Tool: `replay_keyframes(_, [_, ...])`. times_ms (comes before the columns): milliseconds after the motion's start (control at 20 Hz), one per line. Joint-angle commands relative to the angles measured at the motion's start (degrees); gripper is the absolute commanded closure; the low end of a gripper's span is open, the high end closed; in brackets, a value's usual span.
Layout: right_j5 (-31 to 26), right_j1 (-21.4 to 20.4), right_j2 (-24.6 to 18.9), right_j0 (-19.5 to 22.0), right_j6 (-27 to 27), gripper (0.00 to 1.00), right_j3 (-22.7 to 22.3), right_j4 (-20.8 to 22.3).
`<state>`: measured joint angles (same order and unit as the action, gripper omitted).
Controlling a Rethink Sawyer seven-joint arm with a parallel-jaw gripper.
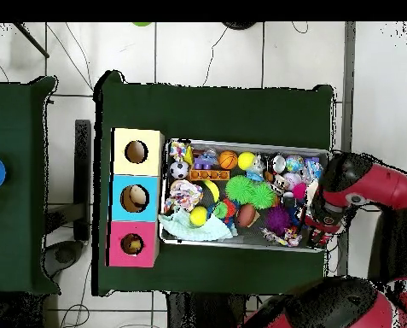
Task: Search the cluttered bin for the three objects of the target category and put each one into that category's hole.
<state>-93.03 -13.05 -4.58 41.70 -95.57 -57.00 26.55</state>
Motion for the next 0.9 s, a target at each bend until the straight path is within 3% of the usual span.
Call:
replay_keyframes(50, [2.02,-0.15,-1.40,7.86,12.16,0.00,4.09,2.47])
replay_keyframes(550, [1.06,-4.60,-4.65,13.21,10.73,0.00,1.38,-2.53])
replay_keyframes(900, [-3.54,-8.16,-4.77,16.79,11.81,0.00,2.28,-4.02])
